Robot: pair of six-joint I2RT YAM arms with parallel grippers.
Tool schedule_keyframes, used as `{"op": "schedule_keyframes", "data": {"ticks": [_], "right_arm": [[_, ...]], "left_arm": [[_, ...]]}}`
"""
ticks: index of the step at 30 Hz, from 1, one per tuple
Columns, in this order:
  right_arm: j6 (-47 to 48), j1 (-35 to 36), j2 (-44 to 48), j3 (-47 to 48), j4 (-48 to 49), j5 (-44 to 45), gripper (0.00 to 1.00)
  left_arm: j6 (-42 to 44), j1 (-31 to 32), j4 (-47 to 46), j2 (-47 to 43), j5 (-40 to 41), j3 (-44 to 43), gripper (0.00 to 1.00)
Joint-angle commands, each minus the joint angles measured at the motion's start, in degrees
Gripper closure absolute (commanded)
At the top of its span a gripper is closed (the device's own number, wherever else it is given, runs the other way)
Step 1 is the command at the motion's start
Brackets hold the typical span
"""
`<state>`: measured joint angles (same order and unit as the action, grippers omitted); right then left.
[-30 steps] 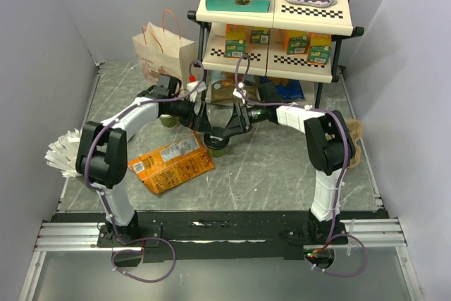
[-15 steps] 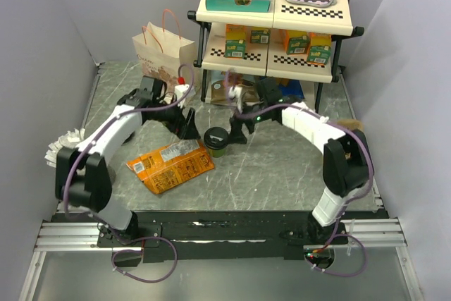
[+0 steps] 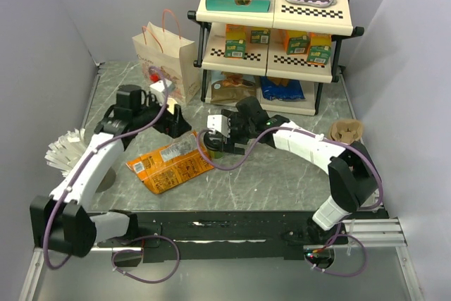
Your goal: Pack the takeout coffee
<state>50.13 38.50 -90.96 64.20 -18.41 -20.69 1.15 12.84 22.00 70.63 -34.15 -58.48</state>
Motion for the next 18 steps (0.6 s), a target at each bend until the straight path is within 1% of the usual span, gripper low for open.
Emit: {"op": "schedule_keyframes", "data": {"ticks": [1,3,6,7,10,11,14,17,18], "right_arm": [[4.55,0.43,2.63,-0.31,5.57,5.12,0.00],[4.10,0.61,3.59,-0.13,6.37,5.04,0.00],[5.24,1.48,5.52,0.22,5.41,1.10,0.00],[6.20,1.66,5.79,-0.04,4.71,-1.70,0.00],[8.83,1.84,4.92,1.96,0.50,-6.11,0.00],[9.72,1.93,4.22,2.76,-3.08,-8.47,0.00],[12.97,1.93,2.19,4.61,-6.45,-11.11,0.00],[16.13,2.45,1.40,4.35,-6.37,-11.66,0.00],[16.92,2.89,0.70,4.18,-5.50,-10.35,0.00]], "left_arm": [[-6.59,-5.36,-4.07,-2.17,0.59,2.49,0.01],[-7.48,-8.60,-3.90,-1.47,-0.04,2.23,0.01],[-6.42,-10.02,-3.80,-0.41,-0.22,0.48,0.01],[-6.42,-10.29,-3.98,-0.23,-0.65,0.04,0.01],[-5.98,-10.56,-3.81,1.08,-1.62,-1.64,0.01],[-5.81,-10.64,-3.63,1.52,-2.06,-1.99,0.01],[-5.46,-10.73,-3.37,1.70,-2.59,-2.34,0.01],[-5.98,-10.82,-3.89,1.00,-2.50,-1.38,0.01],[-6.16,-10.82,-3.98,0.91,-2.50,-0.85,0.01]]}}
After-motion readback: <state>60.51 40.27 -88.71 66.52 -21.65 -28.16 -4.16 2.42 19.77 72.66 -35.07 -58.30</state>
